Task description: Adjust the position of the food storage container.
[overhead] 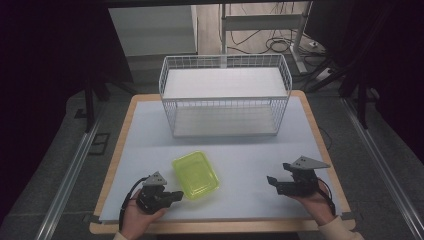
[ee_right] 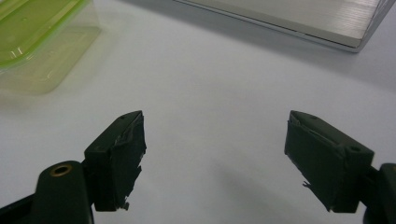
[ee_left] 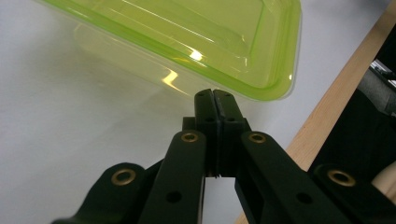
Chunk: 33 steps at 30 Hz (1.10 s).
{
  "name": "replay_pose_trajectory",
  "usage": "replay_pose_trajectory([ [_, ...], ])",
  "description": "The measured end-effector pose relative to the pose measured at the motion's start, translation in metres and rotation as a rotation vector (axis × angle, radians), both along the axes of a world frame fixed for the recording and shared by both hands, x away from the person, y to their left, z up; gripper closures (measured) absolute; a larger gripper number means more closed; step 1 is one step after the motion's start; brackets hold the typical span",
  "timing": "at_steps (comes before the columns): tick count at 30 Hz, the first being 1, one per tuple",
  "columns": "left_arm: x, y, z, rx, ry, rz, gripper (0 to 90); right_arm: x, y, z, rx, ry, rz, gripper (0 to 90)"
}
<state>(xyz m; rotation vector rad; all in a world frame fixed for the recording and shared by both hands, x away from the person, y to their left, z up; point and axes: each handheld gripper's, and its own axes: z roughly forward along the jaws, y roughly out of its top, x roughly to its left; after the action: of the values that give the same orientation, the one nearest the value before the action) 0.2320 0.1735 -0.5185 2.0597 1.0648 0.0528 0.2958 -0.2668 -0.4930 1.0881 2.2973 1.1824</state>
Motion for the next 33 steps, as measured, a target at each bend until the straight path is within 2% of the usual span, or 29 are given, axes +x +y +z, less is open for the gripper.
replay_pose_trajectory([
  [11, 0.003, -0.012, -0.002, 0.015, 0.007, -0.026, 90.0, 0.000, 0.000, 0.000, 0.000, -0.001, -0.001, 20.6],
  [24, 0.008, -0.046, -0.001, 0.021, -0.006, -0.082, 90.0, -0.001, 0.001, 0.000, 0.001, 0.000, 0.003, 20.6],
  [29, 0.010, -0.056, -0.001, 0.019, -0.010, -0.080, 90.0, -0.001, 0.001, 0.000, -0.001, 0.001, 0.003, 20.5],
  [33, 0.013, -0.070, -0.001, 0.028, -0.015, -0.085, 90.0, -0.001, 0.001, 0.000, -0.001, 0.001, 0.003, 20.6],
])
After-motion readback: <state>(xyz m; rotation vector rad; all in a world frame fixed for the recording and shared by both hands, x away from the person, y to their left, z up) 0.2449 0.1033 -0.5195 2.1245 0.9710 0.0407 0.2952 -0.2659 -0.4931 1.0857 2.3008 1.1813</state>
